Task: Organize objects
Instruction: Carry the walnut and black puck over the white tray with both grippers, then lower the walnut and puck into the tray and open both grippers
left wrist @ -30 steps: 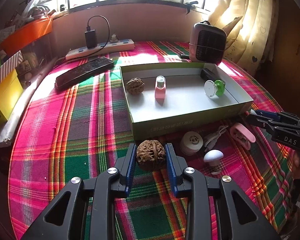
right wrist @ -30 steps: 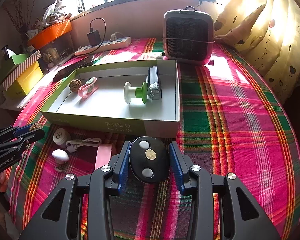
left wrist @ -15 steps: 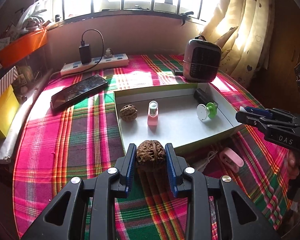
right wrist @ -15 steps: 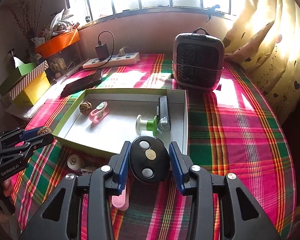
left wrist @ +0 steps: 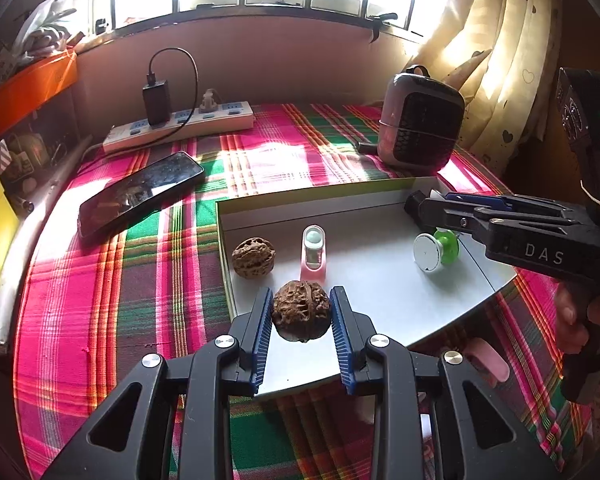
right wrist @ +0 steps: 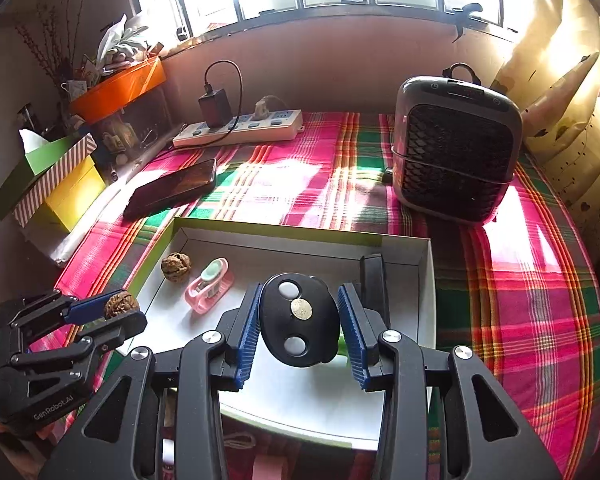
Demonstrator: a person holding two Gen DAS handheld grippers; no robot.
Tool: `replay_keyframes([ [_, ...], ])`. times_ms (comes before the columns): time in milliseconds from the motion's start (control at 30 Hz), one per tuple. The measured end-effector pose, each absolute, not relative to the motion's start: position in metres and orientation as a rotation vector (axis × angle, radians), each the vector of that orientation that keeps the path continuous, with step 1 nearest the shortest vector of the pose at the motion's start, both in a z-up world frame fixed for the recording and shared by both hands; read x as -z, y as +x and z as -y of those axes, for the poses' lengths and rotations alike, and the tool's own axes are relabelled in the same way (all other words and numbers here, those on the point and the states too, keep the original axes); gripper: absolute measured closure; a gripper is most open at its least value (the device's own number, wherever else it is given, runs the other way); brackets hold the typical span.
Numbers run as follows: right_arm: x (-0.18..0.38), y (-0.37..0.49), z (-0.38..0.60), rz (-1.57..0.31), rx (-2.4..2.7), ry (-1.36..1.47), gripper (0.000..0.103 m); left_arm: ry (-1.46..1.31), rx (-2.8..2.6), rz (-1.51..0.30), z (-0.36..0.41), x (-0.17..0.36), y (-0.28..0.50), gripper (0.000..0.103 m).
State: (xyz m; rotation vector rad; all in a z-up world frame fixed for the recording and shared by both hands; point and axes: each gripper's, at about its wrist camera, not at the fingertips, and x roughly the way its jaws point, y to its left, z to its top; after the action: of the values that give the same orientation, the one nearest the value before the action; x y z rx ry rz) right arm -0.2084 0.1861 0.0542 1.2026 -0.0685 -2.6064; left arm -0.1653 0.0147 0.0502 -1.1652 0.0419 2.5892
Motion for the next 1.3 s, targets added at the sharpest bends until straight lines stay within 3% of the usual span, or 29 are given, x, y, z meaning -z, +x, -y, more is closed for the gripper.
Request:
replay_keyframes([
  [1300,-0.013,-0.268,-0.159,-0.029,2.553,1.375,0.063,-1.184,-2.567,-0.128,-0.028,-0.029,-0.191,0.076],
])
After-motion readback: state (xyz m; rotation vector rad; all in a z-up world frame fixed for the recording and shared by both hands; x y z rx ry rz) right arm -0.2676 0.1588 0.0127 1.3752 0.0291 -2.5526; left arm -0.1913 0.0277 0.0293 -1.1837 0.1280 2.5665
